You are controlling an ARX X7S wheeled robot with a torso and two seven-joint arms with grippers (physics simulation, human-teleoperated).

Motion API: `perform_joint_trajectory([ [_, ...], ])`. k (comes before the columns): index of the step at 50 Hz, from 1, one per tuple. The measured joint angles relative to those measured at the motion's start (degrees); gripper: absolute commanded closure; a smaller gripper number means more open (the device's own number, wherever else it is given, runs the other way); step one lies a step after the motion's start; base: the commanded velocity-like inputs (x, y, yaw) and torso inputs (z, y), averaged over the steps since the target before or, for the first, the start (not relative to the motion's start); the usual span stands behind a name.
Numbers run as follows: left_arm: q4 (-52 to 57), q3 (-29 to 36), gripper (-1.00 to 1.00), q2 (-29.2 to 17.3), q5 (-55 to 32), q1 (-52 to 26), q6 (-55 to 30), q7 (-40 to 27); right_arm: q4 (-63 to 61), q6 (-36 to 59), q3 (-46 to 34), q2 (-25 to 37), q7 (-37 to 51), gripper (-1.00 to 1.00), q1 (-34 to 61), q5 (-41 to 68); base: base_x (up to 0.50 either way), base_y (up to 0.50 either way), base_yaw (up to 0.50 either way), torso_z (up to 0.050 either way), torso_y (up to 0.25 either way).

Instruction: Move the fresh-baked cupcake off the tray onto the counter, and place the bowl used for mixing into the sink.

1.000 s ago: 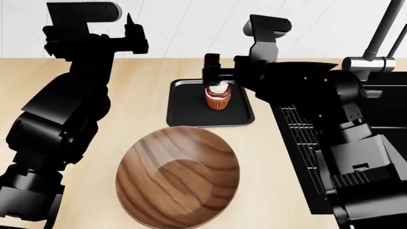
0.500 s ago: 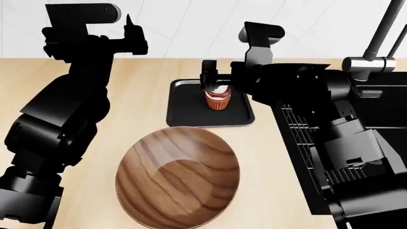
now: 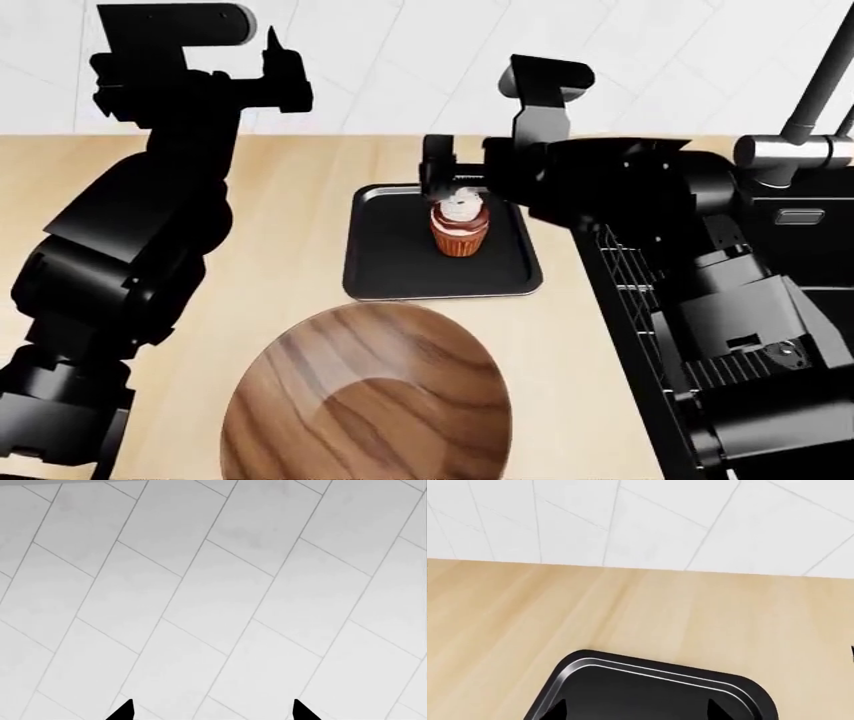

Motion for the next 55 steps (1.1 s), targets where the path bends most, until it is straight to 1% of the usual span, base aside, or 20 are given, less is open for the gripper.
perform_joint_trajectory([
  [23, -0.4, 0.1, -1.0, 0.3, 0.0, 0.2, 0.6, 0.1, 2.8, 3.9, 0.6, -0.5, 1.9, -1.0, 0.2, 2.5, 0.0, 0.0, 0.0, 0.0, 0.0],
  [55, 1.0, 0.1, -1.0, 0.0, -0.7, 0.2, 0.3, -0.2, -3.1, 10.5, 3.3, 0.3, 8.7, -1.0, -2.2, 8.7, 0.0, 0.0, 0.0, 0.0, 0.0],
])
